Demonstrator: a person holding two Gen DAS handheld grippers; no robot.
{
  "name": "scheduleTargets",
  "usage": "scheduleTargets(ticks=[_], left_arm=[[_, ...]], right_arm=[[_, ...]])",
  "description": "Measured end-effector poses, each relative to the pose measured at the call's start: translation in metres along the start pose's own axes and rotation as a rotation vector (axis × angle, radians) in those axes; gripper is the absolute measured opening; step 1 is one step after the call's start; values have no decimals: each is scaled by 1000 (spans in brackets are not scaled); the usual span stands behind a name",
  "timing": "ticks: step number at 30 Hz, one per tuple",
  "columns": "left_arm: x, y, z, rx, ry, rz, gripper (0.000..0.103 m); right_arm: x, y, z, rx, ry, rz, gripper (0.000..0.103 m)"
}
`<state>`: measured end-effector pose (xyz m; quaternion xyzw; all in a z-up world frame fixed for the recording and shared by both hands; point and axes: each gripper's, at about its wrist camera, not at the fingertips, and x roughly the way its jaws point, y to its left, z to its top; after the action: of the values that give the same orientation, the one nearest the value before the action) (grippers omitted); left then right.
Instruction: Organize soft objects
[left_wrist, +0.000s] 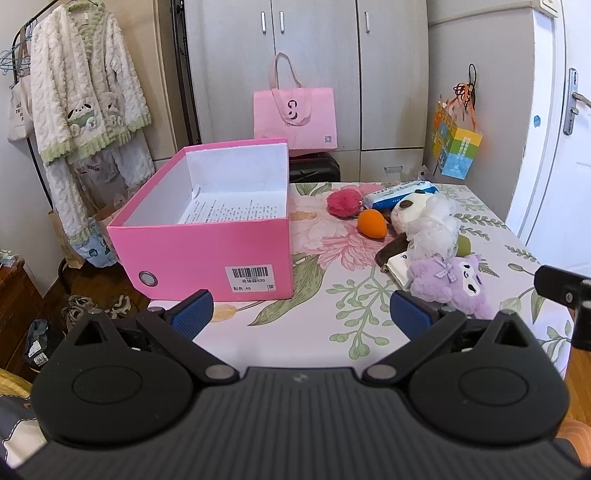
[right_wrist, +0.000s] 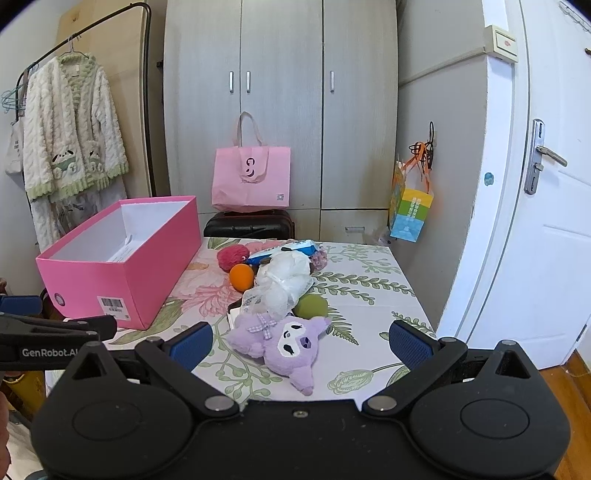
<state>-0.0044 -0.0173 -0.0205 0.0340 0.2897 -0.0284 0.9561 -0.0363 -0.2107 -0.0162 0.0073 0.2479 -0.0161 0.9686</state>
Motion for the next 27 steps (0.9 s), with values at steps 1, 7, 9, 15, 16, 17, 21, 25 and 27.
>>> scheduleTargets(ticks=[1, 7, 9, 15, 16, 17, 21, 25, 27], left_arm=[[0, 0, 1, 4, 1, 0, 103], [-9, -1, 11, 3, -65, 28, 103], [-8, -2, 15, 10, -88, 30, 103], [14, -8, 25, 3, -93, -2, 103], [19, -11, 24, 6, -96, -8, 103], [24, -14, 23, 12, -104, -19, 103], [48, -26, 16, 36, -127, -87, 103], [76, -48, 14, 103, -79, -141, 103], [89, -57, 13, 116, -63, -187, 103]], right_arm=[[0, 1, 0, -1, -1, 0, 103], [-7, -2, 7, -27, -39, 55, 103], [-9, -5, 7, -48, -71, 75, 103], [8, -12, -5, -139, -142, 132, 103], [13, -15, -8, -142, -142, 155, 103], [20, -20, -11, -139, -137, 181, 103], [51, -37, -23, -81, -108, 295, 103], [85, -42, -33, -67, -59, 332, 103], [99, -42, -38, -80, -56, 339, 102]])
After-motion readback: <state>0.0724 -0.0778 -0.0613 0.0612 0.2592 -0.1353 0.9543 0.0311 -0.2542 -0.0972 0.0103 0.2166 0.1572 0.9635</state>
